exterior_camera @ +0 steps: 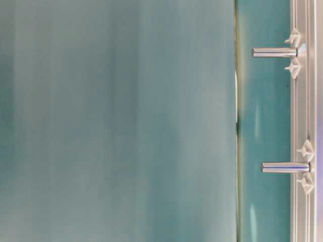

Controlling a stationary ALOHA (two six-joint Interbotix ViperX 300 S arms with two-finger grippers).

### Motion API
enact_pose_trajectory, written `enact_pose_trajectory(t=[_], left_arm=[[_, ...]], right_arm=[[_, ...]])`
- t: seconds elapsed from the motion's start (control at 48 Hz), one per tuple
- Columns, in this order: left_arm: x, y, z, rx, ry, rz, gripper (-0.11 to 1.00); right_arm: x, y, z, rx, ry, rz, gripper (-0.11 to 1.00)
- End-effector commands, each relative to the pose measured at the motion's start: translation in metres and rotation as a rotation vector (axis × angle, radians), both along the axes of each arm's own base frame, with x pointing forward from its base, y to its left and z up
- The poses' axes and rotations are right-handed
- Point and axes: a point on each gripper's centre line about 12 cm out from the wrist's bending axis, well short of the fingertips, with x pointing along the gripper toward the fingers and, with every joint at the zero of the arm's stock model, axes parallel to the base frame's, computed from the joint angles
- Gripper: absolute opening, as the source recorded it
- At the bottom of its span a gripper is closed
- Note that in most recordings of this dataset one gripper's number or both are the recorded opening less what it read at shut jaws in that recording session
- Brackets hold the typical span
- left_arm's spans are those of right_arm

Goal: Insert the large gear onto the shaft.
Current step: 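Move the left gripper over the blue gear's hub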

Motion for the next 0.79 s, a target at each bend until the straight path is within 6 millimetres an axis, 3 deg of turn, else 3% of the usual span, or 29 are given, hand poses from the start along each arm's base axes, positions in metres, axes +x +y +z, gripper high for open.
enact_pose_trajectory(t=[0.0,0.125,0.187,0.458,0.771], left_arm=[[0.004,-0.004,0.022,0.000,-0.025,-0.020,0.11],[0.007,-0.004,0.016,-0.003,0.046,-0.019,-0.01],[0.006,-0.003,0.013,-0.004,0.066,-0.017,-0.01],[0.015,-0.004,0.005,-0.065,0.132,-0.019,-0.01],[0.042,-0.006,-0.023,-0.141,0.352,-0.014,-0.01]], right_arm=[[0.004,-0.001,0.010,0.009,-0.020,-0.003,0.16],[0.009,-0.001,0.010,0.030,0.018,-0.005,0.04],[0.010,-0.001,0.006,0.040,0.046,-0.003,0.02],[0.009,-0.001,-0.005,0.077,0.090,-0.004,0.01],[0.006,-0.001,-0.023,0.114,0.226,-0.009,0.01]])
